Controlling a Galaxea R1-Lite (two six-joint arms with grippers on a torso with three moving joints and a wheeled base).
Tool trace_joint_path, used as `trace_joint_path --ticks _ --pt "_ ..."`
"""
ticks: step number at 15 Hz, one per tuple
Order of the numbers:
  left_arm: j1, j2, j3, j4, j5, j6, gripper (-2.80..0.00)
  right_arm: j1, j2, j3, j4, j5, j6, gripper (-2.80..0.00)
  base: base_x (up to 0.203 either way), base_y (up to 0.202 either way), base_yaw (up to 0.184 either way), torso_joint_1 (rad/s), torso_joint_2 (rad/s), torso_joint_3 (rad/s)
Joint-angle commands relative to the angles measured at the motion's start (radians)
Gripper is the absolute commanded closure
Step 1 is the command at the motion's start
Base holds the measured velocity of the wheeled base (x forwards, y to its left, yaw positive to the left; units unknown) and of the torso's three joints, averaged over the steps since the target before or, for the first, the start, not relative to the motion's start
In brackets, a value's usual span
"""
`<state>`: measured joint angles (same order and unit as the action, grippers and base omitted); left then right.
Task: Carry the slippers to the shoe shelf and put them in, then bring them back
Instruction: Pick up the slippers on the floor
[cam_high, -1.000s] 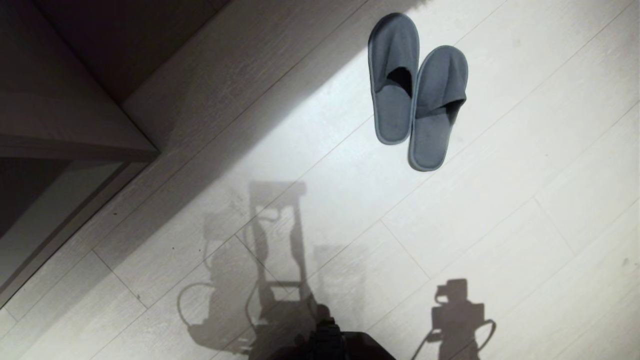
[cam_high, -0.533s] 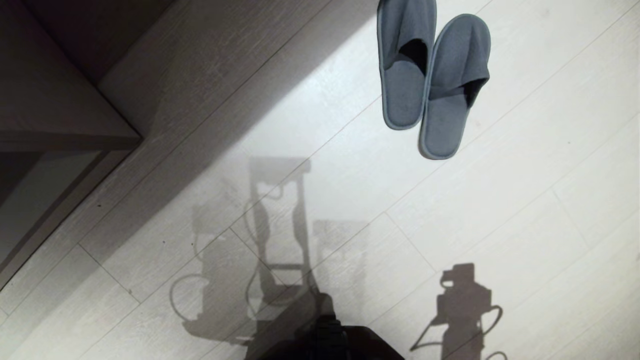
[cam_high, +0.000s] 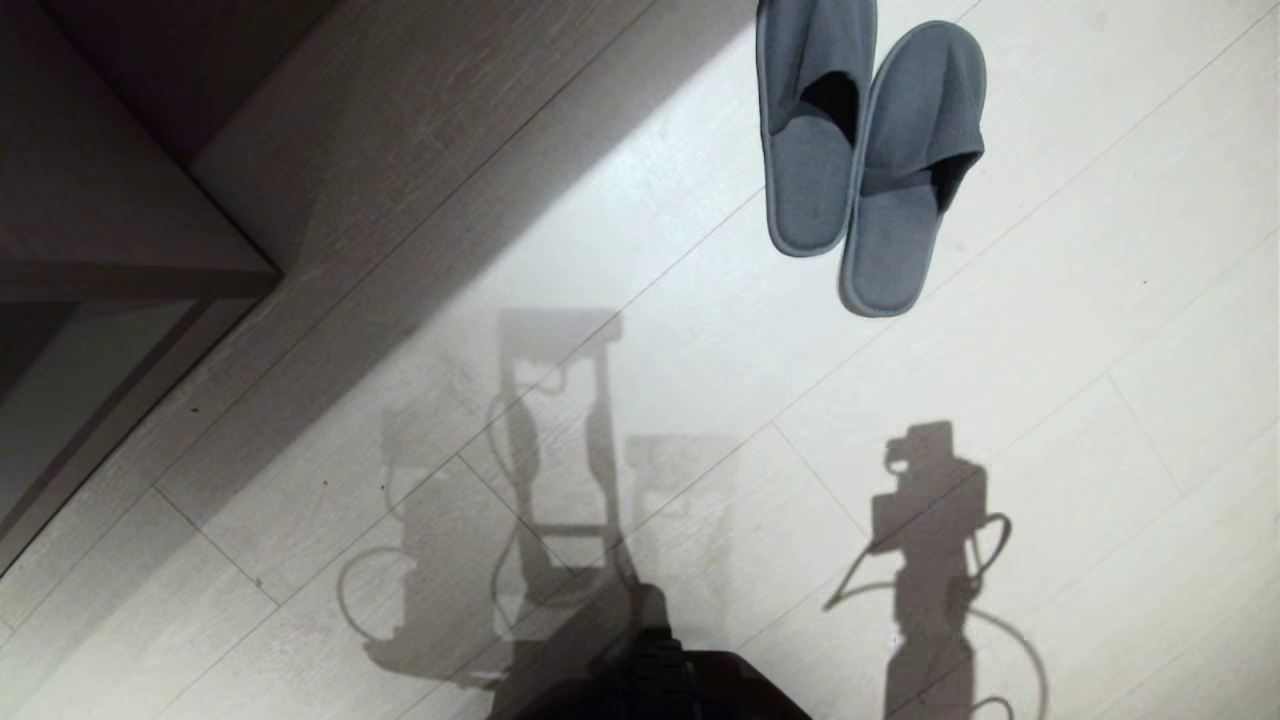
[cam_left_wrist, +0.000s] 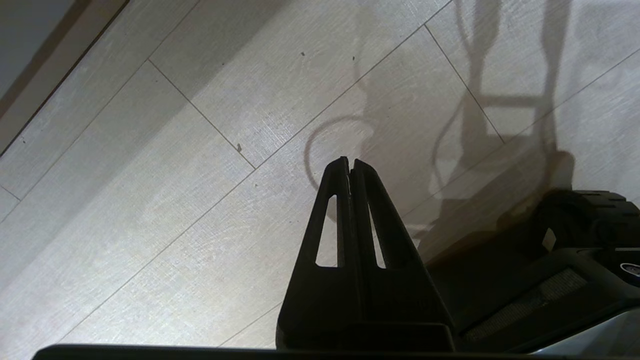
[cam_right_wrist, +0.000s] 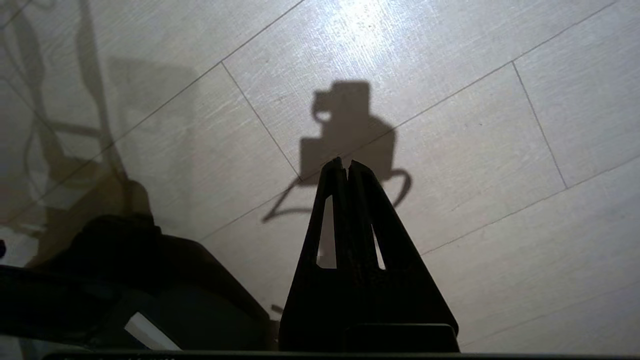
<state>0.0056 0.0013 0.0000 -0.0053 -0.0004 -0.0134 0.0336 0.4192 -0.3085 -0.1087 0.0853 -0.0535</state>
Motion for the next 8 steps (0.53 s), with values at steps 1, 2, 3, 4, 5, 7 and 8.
trace_joint_path --ticks 1,2,3,4,5,7,8 --pt "0.001 0.000 0.000 -0.001 0.000 0.000 0.00 0.006 0.280 -0.028 -0.099 0.014 0.000 0.00 0.000 0.000 0.000 0.000 0.00 0.000" --pt "0.001 0.000 0.000 -0.001 -0.001 0.000 0.00 0.008 0.396 -0.039 -0.191 0.029 0.000 0.00 0.000 0.000 0.000 0.000 0.00 0.000" --pt "0.001 0.000 0.000 -0.001 0.000 0.000 0.00 0.009 0.524 -0.059 -0.290 0.045 0.000 0.00 0.000 0.000 0.000 0.000 0.00 0.000" --pt "0.001 0.000 0.000 -0.001 0.000 0.000 0.00 0.012 0.641 -0.087 -0.378 0.062 0.001 0.00 0.000 0.000 0.000 0.000 0.00 0.000" --pt "0.001 0.000 0.000 -0.001 0.000 0.000 0.00 0.020 0.748 -0.126 -0.457 0.075 0.007 0.00 0.000 0.000 0.000 0.000 0.00 0.000" --pt "0.002 0.000 0.000 -0.001 -0.001 0.000 0.00 0.062 0.912 -0.253 -0.591 0.093 0.042 0.00 0.000 0.000 0.000 0.000 0.00 0.000" --pt "0.001 0.000 0.000 -0.001 -0.001 0.000 0.00 0.091 0.973 -0.327 -0.647 0.089 0.060 -2.80 0.000 0.000 0.000 0.000 0.00 0.000"
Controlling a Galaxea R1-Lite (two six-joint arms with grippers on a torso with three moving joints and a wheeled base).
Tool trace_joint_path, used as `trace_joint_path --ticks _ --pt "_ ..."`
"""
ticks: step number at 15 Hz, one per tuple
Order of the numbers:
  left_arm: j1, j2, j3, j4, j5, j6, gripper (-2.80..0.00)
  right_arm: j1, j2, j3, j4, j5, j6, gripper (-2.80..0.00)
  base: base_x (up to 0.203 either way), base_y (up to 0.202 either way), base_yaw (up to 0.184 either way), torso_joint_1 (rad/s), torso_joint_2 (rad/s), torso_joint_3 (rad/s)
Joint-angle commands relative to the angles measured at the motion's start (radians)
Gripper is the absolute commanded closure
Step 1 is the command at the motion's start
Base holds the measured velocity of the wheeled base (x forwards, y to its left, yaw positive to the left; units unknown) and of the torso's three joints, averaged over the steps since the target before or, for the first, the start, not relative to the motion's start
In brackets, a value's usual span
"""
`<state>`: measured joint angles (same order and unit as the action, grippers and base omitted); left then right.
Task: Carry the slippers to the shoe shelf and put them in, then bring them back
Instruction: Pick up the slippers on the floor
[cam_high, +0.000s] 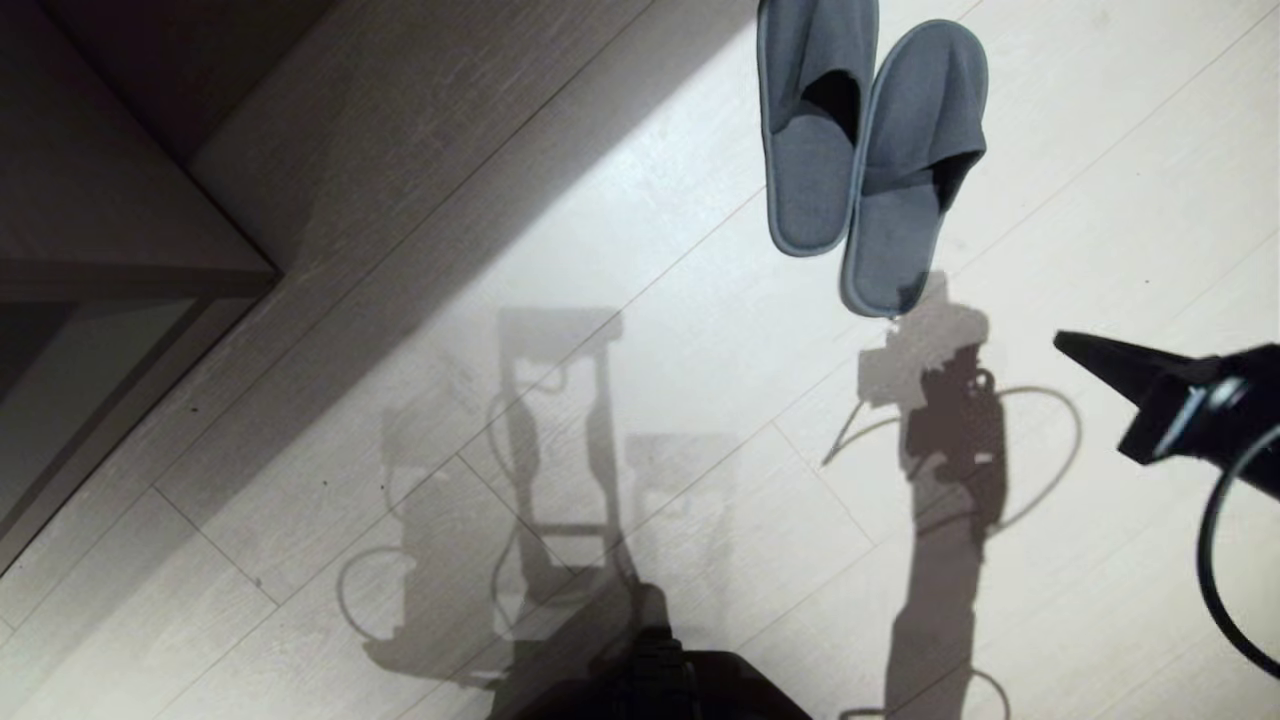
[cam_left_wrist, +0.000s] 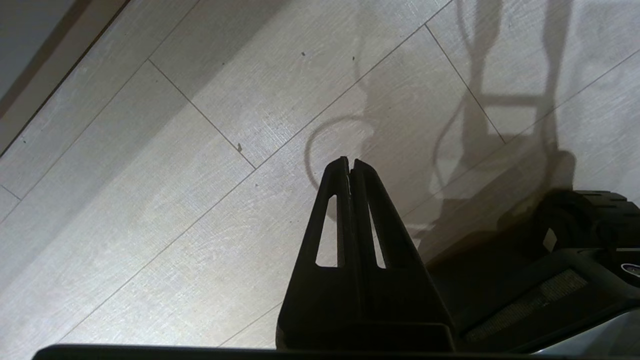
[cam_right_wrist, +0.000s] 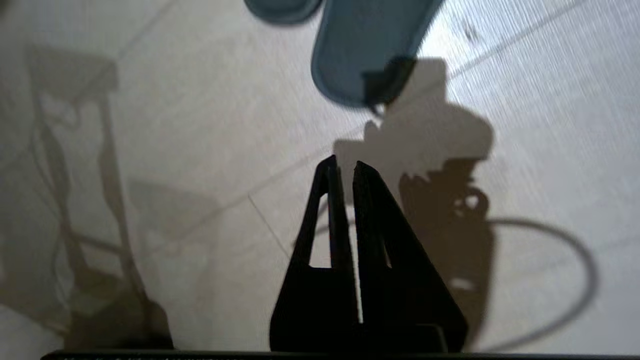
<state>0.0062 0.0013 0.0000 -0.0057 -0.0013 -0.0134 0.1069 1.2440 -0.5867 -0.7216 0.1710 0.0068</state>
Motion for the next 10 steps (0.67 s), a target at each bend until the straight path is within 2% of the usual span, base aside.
trace_joint_path --ticks 1,4,7,10 --pt "0.000 0.000 0.000 0.000 0.001 0.000 0.00 0.040 0.196 -0.103 -0.085 -0.020 0.011 -2.80 0.000 0.000 0.000 0.000 0.00 0.000" --pt "0.000 0.000 0.000 0.000 0.000 0.000 0.00 0.103 0.298 -0.221 -0.146 -0.198 0.018 -2.80 0.000 0.000 0.000 0.000 0.00 0.000" --pt "0.000 0.000 0.000 0.000 0.000 0.000 0.00 0.130 0.406 -0.305 -0.153 -0.269 0.030 -2.80 0.000 0.000 0.000 0.000 0.00 0.000" --pt "0.000 0.000 0.000 0.000 0.000 0.000 0.00 0.164 0.492 -0.397 -0.155 -0.421 0.042 -2.80 0.000 0.000 0.000 0.000 0.00 0.000"
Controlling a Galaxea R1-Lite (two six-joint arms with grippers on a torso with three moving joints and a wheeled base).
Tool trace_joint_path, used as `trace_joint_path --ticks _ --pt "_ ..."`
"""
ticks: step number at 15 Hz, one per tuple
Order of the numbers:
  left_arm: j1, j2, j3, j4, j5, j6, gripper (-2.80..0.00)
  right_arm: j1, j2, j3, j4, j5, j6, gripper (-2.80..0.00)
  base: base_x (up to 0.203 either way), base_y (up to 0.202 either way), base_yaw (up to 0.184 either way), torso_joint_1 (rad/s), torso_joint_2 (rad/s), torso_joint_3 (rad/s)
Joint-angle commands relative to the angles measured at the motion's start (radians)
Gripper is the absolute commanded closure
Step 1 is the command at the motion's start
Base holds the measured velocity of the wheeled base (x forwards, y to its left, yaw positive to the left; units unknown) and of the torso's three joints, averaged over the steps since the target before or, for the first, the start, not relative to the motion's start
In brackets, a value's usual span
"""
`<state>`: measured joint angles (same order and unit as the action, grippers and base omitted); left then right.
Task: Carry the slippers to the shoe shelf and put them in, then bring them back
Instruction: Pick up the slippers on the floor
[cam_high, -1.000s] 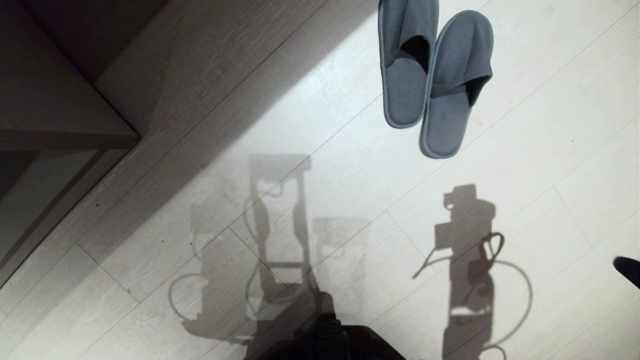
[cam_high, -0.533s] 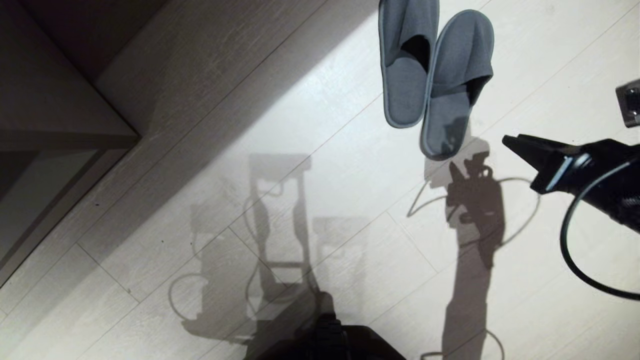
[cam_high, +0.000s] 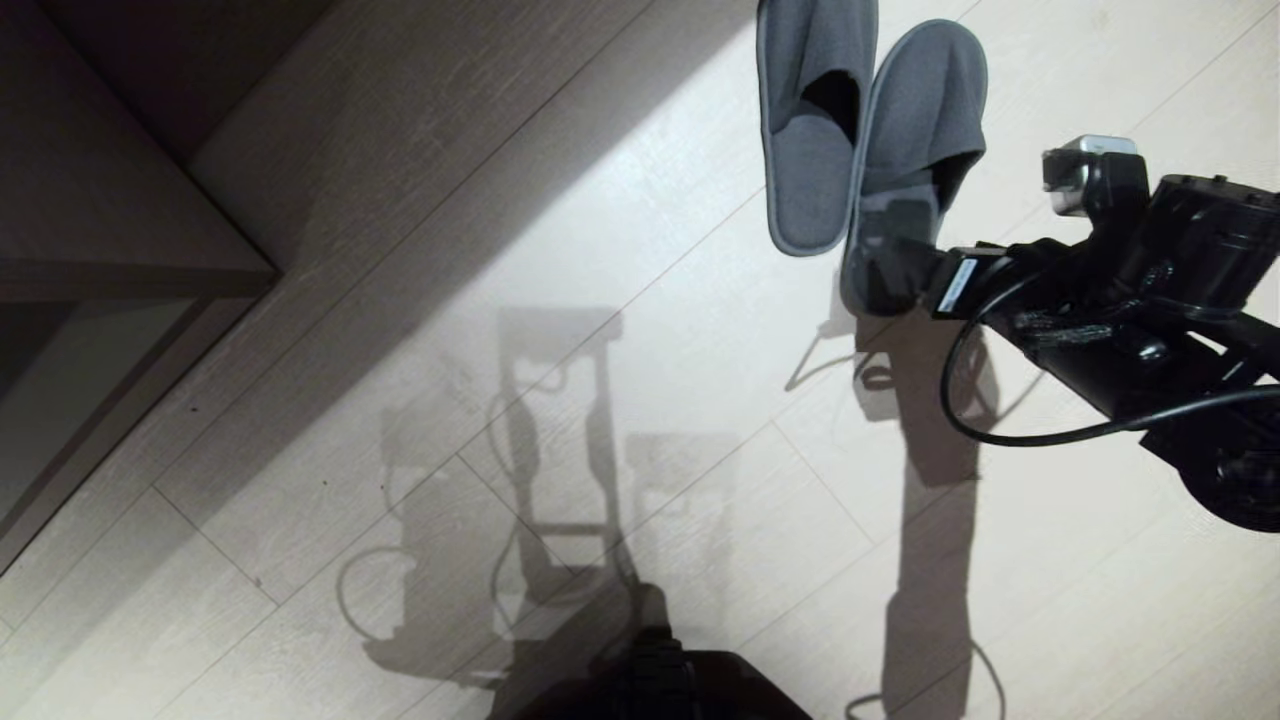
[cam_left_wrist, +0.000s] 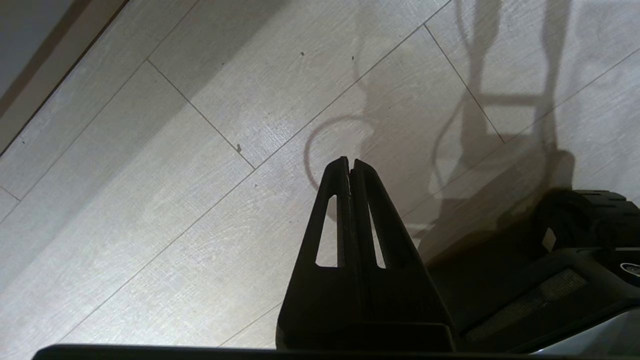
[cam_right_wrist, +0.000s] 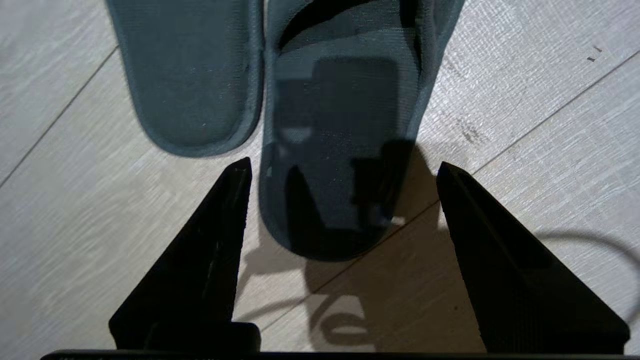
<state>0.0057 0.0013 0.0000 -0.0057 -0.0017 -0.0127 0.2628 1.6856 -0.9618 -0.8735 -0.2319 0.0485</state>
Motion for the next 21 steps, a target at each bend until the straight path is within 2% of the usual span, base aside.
trace_joint_path --ticks 1,7,10,12,21 --pt "0.001 0.000 0.000 0.000 0.000 0.000 0.00 0.013 0.072 -0.047 -0.026 -0.046 0.000 -2.80 0.000 0.000 0.000 0.000 0.00 0.000" --pt "0.000 0.000 0.000 0.000 0.000 0.002 0.00 0.020 0.180 -0.112 -0.281 -0.043 -0.105 -2.80 0.000 0.000 0.000 0.000 0.00 0.000" --pt "0.002 0.000 0.000 -0.001 0.001 0.002 0.00 0.020 0.236 -0.167 -0.315 -0.035 -0.106 -2.80 0.000 0.000 0.000 0.000 0.00 0.000" --pt "0.000 0.000 0.000 0.000 0.000 0.002 0.00 0.021 0.256 -0.186 -0.345 0.015 -0.101 -2.80 0.000 0.000 0.000 0.000 0.00 0.000" --pt "0.000 0.000 0.000 0.000 0.001 0.004 0.00 0.019 0.278 -0.265 -0.336 0.055 -0.067 -2.80 0.000 0.000 0.000 0.000 0.00 0.000"
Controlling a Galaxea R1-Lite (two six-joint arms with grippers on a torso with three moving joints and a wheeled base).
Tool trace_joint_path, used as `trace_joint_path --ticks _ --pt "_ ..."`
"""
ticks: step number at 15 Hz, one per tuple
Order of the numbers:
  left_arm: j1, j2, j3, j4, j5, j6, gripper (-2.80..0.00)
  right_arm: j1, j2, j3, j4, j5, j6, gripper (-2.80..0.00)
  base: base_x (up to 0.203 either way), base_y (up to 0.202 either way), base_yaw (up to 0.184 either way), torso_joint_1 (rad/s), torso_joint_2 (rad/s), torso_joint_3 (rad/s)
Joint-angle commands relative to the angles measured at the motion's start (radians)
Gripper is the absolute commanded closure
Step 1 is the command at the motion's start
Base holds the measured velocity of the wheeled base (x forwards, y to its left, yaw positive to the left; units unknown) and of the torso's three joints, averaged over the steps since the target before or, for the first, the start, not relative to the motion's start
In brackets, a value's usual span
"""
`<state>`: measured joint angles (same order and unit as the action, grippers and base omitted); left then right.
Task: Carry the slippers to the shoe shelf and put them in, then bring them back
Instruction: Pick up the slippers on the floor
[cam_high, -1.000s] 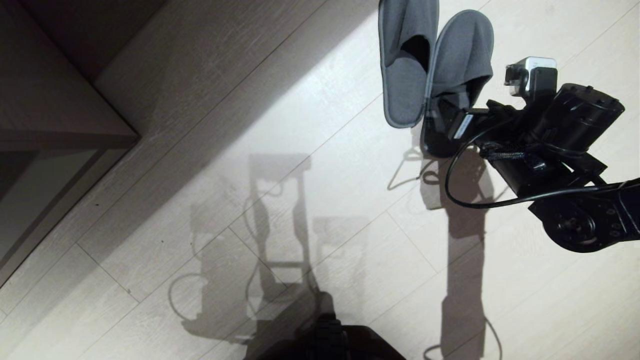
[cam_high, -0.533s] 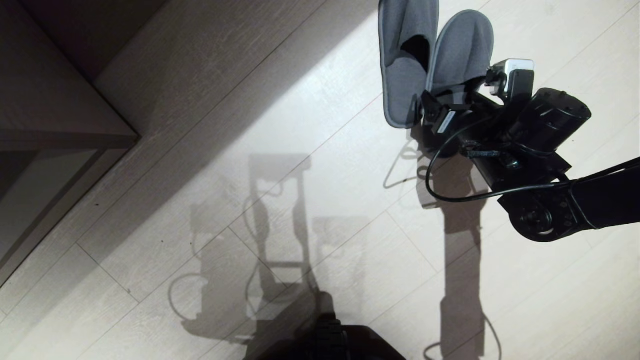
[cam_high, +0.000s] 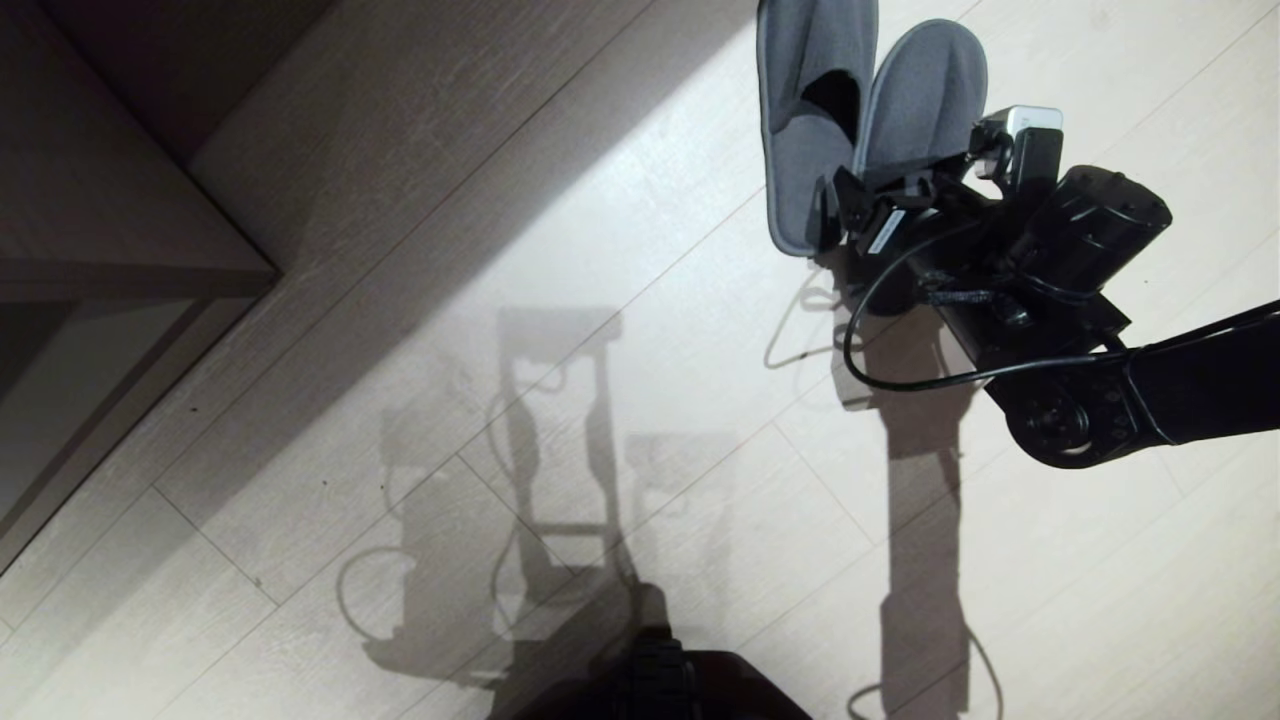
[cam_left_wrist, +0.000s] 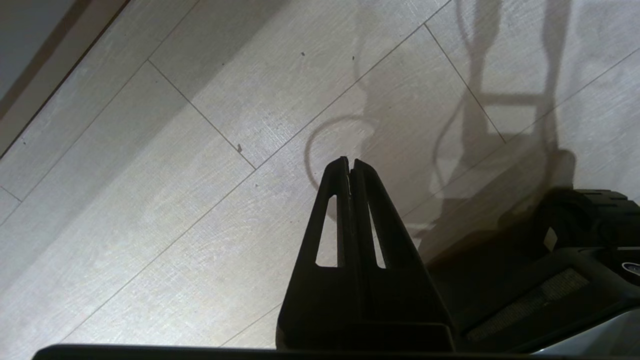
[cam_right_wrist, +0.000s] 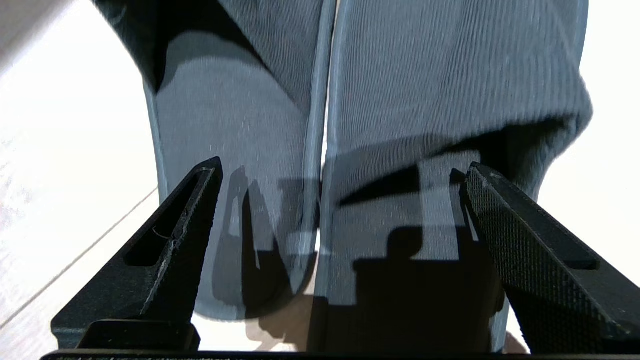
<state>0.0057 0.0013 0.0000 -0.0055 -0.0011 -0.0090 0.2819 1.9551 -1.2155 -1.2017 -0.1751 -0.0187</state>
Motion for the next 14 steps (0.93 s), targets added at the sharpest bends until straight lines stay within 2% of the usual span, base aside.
trace_joint_path --ticks 1,7,14 --pt "0.000 0.000 0.000 -0.001 0.000 0.000 0.00 -0.005 0.021 -0.035 -0.006 -0.004 -0.004 -2.80 0.000 0.000 0.000 0.000 0.00 0.000" --pt "0.000 0.000 0.000 -0.001 0.000 0.001 0.00 -0.022 0.086 -0.153 -0.057 0.000 -0.099 -2.80 0.000 0.000 0.000 0.000 0.00 0.000" --pt "0.000 0.000 0.000 -0.001 0.000 0.001 0.00 -0.024 0.190 -0.296 -0.107 -0.001 -0.138 -2.80 0.000 0.000 0.000 0.000 0.00 0.000"
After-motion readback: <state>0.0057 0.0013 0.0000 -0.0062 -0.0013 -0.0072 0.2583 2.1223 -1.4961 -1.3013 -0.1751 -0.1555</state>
